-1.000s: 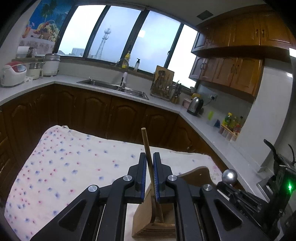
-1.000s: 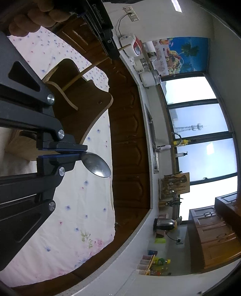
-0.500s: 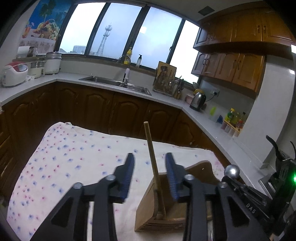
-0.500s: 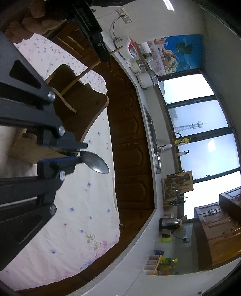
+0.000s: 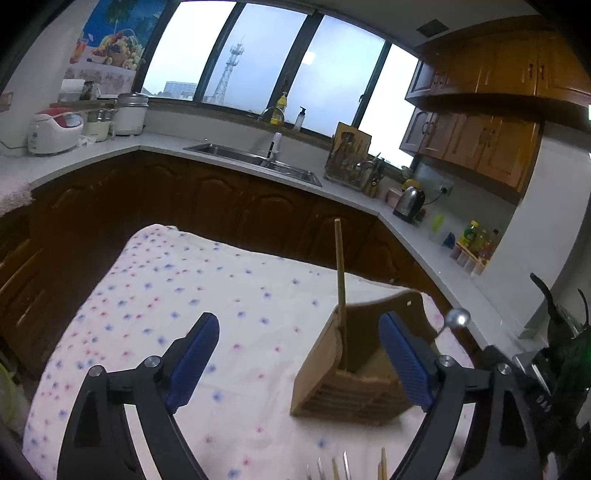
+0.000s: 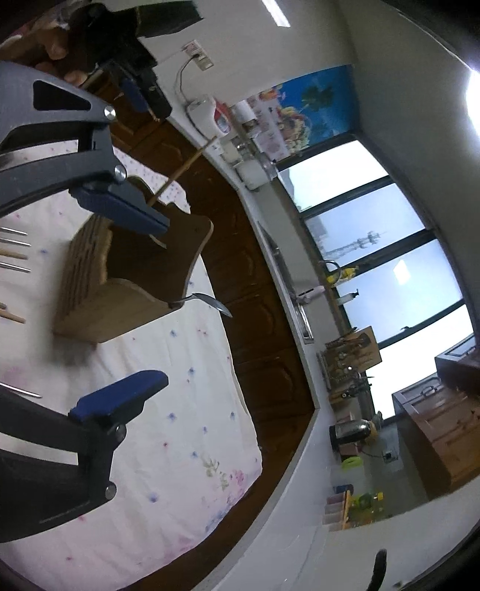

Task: Organize utensils
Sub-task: 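Move both tools back over the remaining utensils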

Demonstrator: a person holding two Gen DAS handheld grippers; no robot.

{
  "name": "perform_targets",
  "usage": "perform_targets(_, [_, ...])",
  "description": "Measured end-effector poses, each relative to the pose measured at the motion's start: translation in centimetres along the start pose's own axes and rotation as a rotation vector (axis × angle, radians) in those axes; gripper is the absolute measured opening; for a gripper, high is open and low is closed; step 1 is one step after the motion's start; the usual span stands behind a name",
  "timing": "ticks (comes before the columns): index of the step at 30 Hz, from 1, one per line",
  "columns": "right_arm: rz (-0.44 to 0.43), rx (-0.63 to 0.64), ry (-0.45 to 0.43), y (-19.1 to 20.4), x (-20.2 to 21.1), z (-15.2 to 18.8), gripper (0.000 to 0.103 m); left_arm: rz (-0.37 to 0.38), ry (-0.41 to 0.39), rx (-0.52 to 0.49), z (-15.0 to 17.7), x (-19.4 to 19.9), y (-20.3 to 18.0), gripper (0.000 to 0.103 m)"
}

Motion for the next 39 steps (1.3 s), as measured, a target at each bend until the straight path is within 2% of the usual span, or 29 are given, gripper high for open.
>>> perform_targets(4, [-0.004,-0.03,-0.007,-0.5,2.3,1.4,0.083,0.002,0.009,0.021,1.7,2.7,0.9,0.093])
perform_targets(10, [0.006,-0.046,0.008,-0.6,5.5,3.8,0.083,-0.012,0.065,0.03,4.9,6.2,1.4,0.093])
perform_targets(21, [0.077,0.012,0.052,-0.7,9.6,8.9,0.083,-0.024,0.141,0.046,9.6,12.0,1.3,0.093])
perform_targets(28, [0.101,0.001,0.091,-1.6,10.1,11.7,0.083,-0.04,0.197,0.036,11.7,12.8,0.9,0.093])
perform_targets(31, [0.164,0.011,0.093,-2.3,10.3,12.4,0.083,-0.047,0.223,0.039,12.5,13.1,1.1,0.093])
perform_targets(39, [0.166,-0.005,0.119,-3.1,9.8,13.0,0.082,-0.069,0.257,0.024,12.6,12.7,0.9,0.093])
Point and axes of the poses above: each gripper's, at about its wrist camera, not at the fingertips, and x roughly against the way its jaws point, y to its left, z to its underside, the point moved 7 cm from there along -x, roughly the way its jaws point, and after that the axes turned 7 degrees about y, right-handed, at the moved point
